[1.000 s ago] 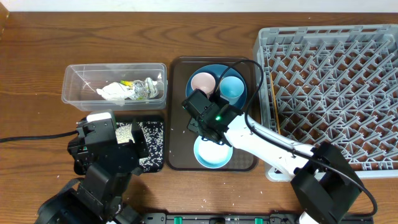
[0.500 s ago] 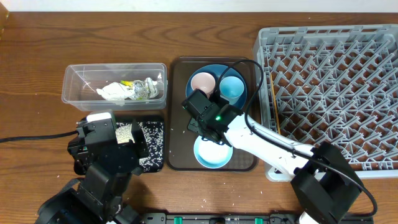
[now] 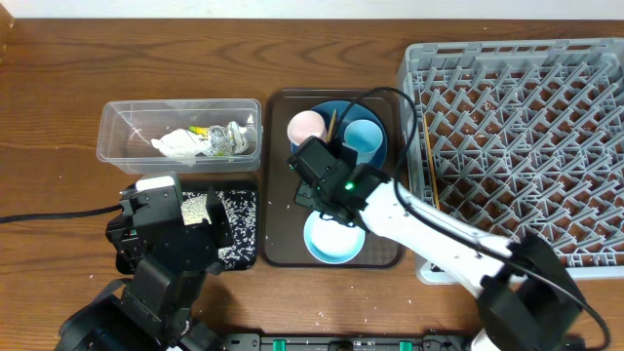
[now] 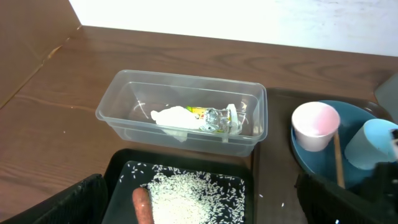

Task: Sort waste into correct bins and load items into the dishwasher rack
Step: 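Grasp the second chopstick on the blue plate with the right gripper, then carry the chopstick right and insert it into the dish rack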

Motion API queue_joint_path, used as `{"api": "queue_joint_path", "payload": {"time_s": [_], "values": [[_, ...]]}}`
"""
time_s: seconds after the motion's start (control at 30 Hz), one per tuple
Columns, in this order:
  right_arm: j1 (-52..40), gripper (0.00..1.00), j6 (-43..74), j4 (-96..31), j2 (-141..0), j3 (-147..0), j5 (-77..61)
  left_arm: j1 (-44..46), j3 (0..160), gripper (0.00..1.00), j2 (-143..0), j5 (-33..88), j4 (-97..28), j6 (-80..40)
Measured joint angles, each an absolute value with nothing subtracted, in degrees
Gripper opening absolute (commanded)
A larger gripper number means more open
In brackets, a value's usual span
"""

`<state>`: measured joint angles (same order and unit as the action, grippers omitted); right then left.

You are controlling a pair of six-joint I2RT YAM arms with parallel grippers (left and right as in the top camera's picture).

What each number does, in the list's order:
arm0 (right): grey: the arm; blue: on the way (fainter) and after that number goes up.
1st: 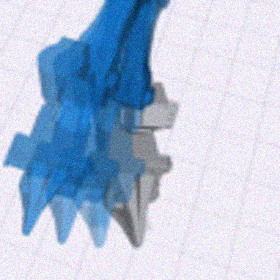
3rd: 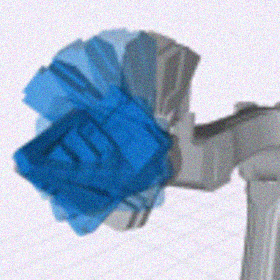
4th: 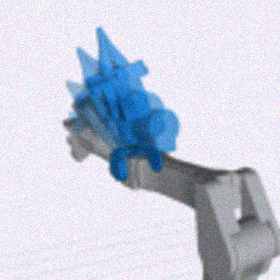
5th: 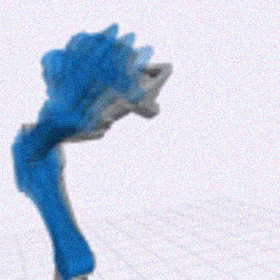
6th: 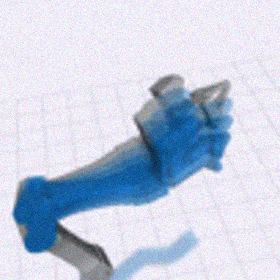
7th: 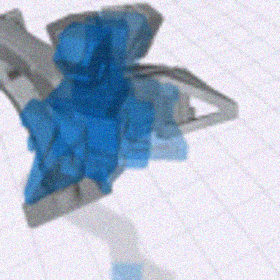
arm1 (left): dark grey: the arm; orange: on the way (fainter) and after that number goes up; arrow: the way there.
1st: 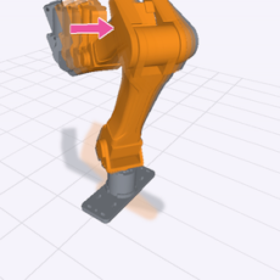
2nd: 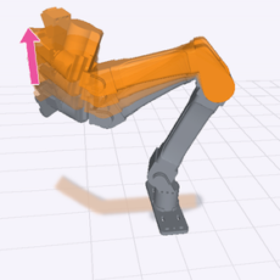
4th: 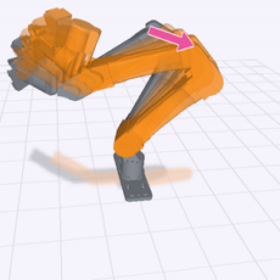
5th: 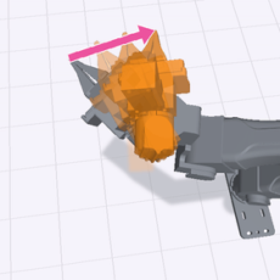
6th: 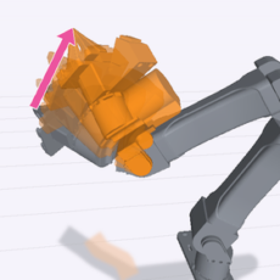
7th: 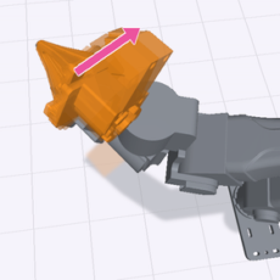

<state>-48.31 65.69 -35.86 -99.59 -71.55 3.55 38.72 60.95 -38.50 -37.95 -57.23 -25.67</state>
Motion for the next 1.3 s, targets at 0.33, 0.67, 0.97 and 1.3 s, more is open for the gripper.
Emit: {"api": "queue_joint_path", "payload": {"time_s": [0.33,0.67,0.97,1.3], "values": [[-46.72,0.01,59.99,-40.66,-88.64,-71.55,3.53,38.72,60.95,0.99,-38.50,-37.98,-57.23,-25.67],[-38.65,0.01,49.43,-52.80,-82.11,-71.57,5.32,38.72,60.95,0.99,-38.50,-37.98,-57.25,-25.67],[-34.20,0.01,38.17,-64.25,-82.11,-71.55,14.46,38.72,60.95,0.99,-38.50,-38.13,-57.23,-25.67],[-34.20,0.01,32.77,-65.49,-82.11,-71.55,20.12,38.72,60.95,0.99,-38.50,-38.13,-57.23,-25.67]]}}
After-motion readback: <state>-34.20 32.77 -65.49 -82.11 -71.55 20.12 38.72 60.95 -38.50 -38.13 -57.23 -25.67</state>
